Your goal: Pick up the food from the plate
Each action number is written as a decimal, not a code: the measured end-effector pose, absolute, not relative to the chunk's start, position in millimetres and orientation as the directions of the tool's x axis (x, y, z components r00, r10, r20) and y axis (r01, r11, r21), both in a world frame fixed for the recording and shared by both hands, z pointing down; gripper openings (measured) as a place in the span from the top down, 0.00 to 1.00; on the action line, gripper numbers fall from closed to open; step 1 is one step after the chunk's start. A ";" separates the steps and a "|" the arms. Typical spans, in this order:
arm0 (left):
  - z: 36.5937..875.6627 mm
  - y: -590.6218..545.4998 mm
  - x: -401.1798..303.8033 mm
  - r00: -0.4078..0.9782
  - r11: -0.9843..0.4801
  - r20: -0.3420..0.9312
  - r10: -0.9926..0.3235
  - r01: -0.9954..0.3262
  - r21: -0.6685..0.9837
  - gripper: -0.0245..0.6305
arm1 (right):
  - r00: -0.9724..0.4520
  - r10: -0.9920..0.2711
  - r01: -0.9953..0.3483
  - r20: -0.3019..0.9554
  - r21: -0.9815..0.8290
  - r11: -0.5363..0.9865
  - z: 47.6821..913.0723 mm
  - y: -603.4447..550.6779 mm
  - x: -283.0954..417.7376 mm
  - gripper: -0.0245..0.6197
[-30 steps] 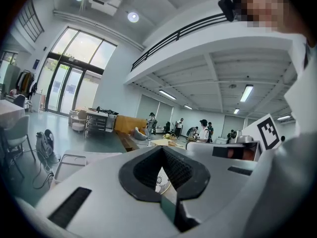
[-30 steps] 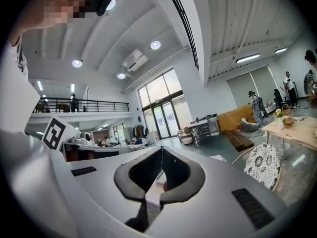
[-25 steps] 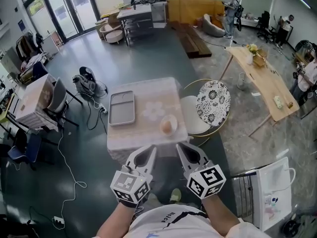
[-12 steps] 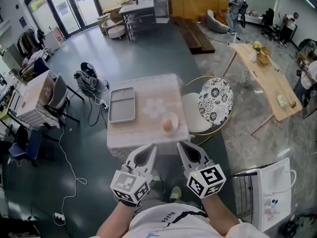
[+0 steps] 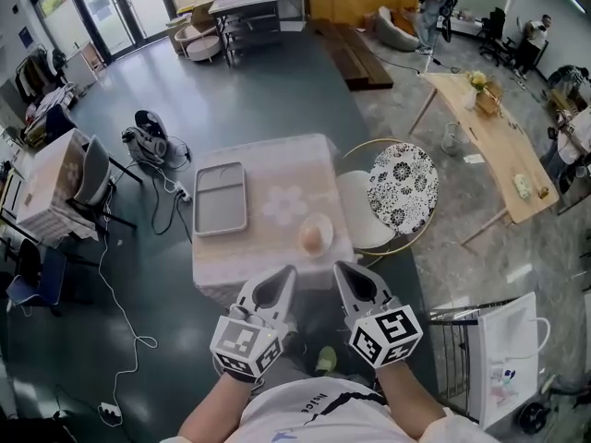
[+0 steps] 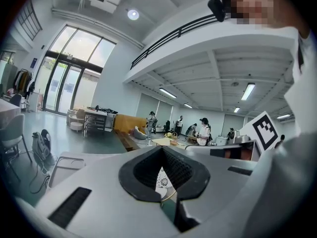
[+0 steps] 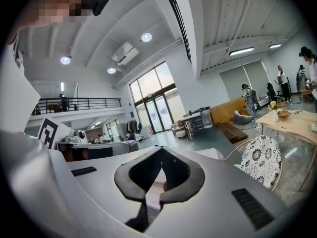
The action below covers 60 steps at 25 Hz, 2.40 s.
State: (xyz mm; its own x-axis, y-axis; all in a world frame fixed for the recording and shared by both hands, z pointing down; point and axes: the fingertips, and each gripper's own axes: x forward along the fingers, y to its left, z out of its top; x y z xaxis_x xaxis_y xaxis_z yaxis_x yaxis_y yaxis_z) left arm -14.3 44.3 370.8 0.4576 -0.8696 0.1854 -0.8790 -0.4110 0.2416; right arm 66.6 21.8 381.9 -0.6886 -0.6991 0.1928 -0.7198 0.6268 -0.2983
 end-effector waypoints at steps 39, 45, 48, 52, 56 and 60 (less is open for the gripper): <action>540.1 -132.7 -62.1 0.614 -0.547 0.340 -0.713 -0.789 0.279 0.95 | -0.498 -0.685 -0.863 0.531 -0.231 0.448 597.3 -126.6 4.2 0.61; 567.9 -146.3 -58.9 0.609 -0.535 0.382 -0.696 -0.793 0.290 0.95 | -0.466 -0.631 -0.876 0.620 -0.222 0.428 651.5 -134.0 10.4 0.52; 583.4 -152.6 -60.6 0.603 -0.527 0.406 -0.687 -0.798 0.292 0.95 | -0.458 -0.602 -0.878 0.654 -0.225 0.423 676.0 -137.0 9.9 0.50; 600.5 -157.2 -63.1 0.600 -0.520 0.424 -0.679 -0.800 0.300 0.95 | -0.449 -0.567 -0.881 0.691 -0.238 0.408 703.6 -139.7 9.5 0.48; 617.6 -157.7 -62.9 0.600 -0.516 0.438 -0.670 -0.800 0.307 0.95 | -0.441 -0.531 -0.882 0.724 -0.241 0.404 729.6 -138.8 9.6 0.48; 630.2 -159.3 -62.9 0.598 -0.513 0.440 -0.669 -0.801 0.308 0.95 | -0.431 -0.499 -0.885 0.751 -0.244 0.396 752.5 -138.3 9.0 0.48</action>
State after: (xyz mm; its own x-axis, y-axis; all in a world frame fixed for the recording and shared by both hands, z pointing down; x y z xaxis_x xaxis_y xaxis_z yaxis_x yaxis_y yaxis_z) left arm -62.9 -159.3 630.2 0.5983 -0.6695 0.4404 -0.8011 -0.5133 0.3079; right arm 9.0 -138.3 752.5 -0.4311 -0.4994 0.7515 -0.8851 0.3960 -0.2445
